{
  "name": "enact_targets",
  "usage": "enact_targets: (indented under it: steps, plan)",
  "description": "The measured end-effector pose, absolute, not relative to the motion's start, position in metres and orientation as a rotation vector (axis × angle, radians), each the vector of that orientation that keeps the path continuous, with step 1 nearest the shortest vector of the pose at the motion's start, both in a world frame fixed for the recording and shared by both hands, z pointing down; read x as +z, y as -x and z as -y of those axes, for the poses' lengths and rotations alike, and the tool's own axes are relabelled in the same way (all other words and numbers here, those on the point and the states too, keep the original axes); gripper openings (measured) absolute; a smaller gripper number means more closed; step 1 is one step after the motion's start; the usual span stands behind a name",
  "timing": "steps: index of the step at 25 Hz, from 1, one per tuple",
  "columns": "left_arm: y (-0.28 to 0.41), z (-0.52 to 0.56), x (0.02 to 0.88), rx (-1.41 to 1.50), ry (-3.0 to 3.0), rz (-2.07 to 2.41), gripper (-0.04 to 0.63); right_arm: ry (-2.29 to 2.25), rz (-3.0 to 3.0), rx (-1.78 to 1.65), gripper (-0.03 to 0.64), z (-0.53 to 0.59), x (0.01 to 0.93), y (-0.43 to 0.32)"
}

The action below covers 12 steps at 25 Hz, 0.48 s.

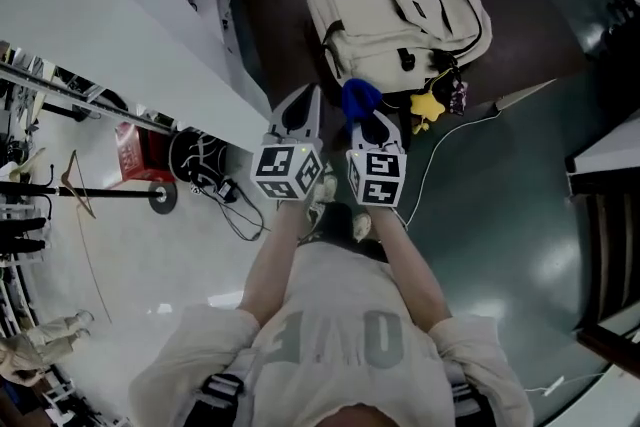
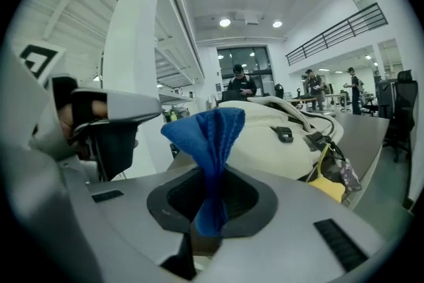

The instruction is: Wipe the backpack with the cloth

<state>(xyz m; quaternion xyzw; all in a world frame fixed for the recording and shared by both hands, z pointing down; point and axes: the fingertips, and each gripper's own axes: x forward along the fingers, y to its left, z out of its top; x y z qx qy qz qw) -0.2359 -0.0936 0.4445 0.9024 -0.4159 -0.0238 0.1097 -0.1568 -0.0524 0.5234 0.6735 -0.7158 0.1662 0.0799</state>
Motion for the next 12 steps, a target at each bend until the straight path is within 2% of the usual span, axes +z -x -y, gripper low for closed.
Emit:
enact_targets:
  steps: [12]
  plan:
    - [0.199, 0.157, 0.398, -0.155, -2.730, 1.292, 0.002, -1.929, 2.371, 0.239, 0.044, 0.125, 0.446, 0.121]
